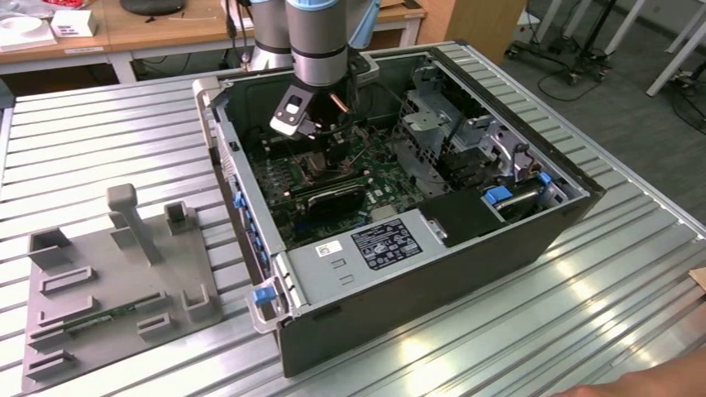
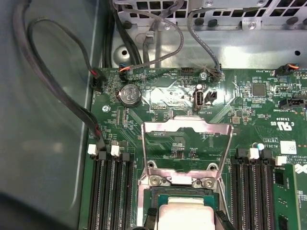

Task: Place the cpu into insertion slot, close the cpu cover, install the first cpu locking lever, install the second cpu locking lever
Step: 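Place the cpu into insertion slot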

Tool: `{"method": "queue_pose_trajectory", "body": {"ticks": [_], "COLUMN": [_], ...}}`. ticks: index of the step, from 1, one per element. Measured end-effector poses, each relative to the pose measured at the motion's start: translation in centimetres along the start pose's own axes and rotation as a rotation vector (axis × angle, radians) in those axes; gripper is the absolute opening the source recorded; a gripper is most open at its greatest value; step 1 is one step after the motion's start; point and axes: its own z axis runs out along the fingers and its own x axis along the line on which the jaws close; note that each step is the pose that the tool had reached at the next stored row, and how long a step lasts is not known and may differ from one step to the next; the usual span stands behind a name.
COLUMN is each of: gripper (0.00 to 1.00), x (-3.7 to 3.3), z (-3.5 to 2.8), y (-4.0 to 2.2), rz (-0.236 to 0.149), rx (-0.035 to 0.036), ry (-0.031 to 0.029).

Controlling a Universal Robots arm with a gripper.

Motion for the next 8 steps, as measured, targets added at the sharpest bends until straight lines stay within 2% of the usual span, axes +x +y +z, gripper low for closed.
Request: {"method": "queue_pose_trajectory", "body": {"ticks": [8], "gripper": [0.54], "x": [0.30], "z": [0.16], "y": [-0.01], "rz": [0.000], "rx": [0.0000], "ry": [0.0001]}}
